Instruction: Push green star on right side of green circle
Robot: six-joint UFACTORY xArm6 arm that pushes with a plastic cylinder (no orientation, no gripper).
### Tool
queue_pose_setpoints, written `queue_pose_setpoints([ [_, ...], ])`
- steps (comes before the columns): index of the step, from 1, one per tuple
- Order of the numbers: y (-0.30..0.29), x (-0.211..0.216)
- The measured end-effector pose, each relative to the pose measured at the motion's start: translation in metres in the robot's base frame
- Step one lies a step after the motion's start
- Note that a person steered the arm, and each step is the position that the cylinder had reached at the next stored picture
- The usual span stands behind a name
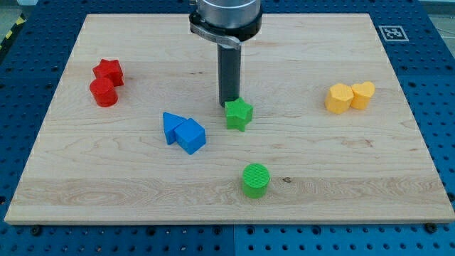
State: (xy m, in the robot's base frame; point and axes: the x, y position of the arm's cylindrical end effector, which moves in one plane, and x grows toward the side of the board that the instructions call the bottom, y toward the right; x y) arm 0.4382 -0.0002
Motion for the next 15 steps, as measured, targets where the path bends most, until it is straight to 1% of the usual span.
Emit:
queue_pose_setpoints([
  [1,0.003,0.005],
  [2,-0.014,0.005],
  [3,-0.008,0.01],
  [4,0.023,0.014],
  [6,0.051,0.04],
  [7,0.035,0.037],
  [8,0.004,0.033],
  [10,0.04,0.055],
  [11,0.065,0.056],
  [14,0.109,0.087],
  [15,0.113,0.092],
])
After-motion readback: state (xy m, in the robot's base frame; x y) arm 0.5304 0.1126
